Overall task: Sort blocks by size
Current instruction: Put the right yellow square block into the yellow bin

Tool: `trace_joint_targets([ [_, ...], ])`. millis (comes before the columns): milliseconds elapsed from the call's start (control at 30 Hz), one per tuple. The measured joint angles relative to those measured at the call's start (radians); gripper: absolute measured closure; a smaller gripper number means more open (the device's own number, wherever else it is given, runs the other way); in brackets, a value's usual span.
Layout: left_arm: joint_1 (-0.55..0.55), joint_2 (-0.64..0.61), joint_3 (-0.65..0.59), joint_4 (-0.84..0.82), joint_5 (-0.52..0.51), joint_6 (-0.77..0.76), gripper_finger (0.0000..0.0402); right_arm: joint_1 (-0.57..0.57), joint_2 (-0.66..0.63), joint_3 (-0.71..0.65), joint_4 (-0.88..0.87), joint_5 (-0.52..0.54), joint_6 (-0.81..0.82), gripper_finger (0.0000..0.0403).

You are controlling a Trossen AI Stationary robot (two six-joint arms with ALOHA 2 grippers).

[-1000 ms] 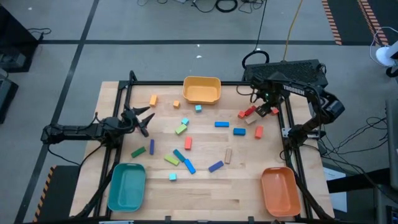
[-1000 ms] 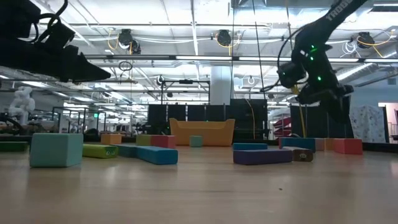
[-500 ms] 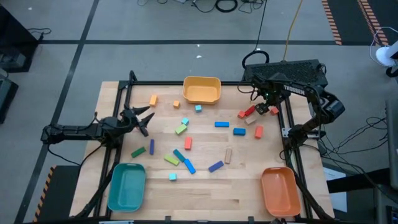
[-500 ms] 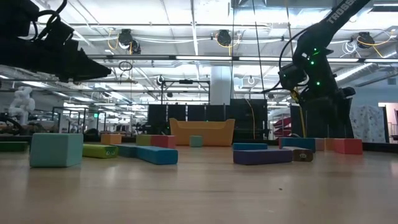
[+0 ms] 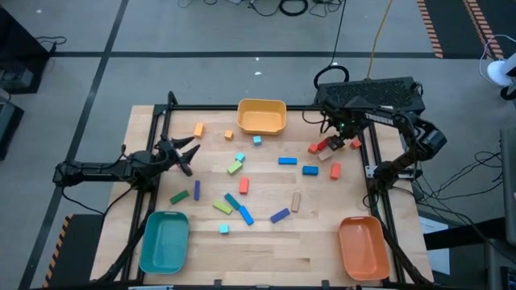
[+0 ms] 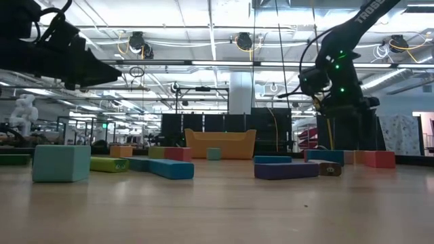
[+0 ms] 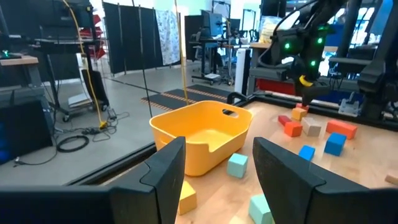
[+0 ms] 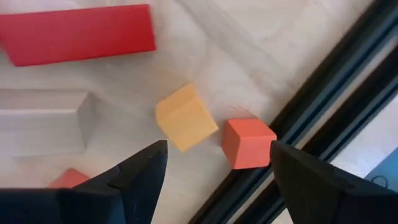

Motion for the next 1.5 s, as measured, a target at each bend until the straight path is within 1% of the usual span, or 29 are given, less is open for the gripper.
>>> trace_joint_targets([
  [233, 0.0, 0.0, 0.0, -0.001, 0.002, 0.008, 0.021, 0.048, 0.032, 0.0, 0.021, 0.0, -0.046, 0.0133],
  [333, 0.0, 0.0, 0.0, -0.012, 0.025, 0.008, 0.021, 0.064, 0.064, 0.0, 0.013, 0.003, -0.065, 0.0133],
  [533, -0.004, 0.004, 0.0, -0.037, 0.032, -0.016, 0.021, 0.074, 0.176, 0.0, -0.01, 0.008, -0.101, 0.0133],
  [700, -0.005, 0.008, 0.0, -0.038, 0.034, -0.049, 0.021, 0.074, 0.262, 0.002, 0.007, 0.012, -0.103, 0.0133],
  [800, -0.005, 0.008, 0.0, -0.034, 0.033, -0.05, 0.021, 0.075, 0.277, 0.004, 0.023, 0.015, -0.103, 0.0133],
  [967, -0.005, 0.008, 0.0, -0.026, 0.032, -0.049, 0.021, 0.074, 0.263, 0.008, 0.039, 0.012, -0.095, 0.0135],
  [1067, -0.005, 0.008, 0.0, -0.025, 0.027, -0.044, 0.021, 0.074, 0.236, 0.015, 0.088, 0.013, -0.075, 0.0148],
  [1167, -0.004, 0.008, 0.0, -0.024, 0.024, -0.042, 0.021, 0.074, 0.228, 0.016, 0.1, 0.009, -0.053, 0.0173],
  [1367, -0.003, 0.008, 0.0, -0.025, 0.024, -0.051, 0.021, 0.074, 0.227, 0.016, 0.04, 0.01, -0.057, 0.0224],
  [1500, -0.003, 0.008, 0.0, -0.025, 0.024, -0.051, 0.021, 0.074, 0.227, 0.016, -0.001, 0.011, -0.057, 0.024],
])
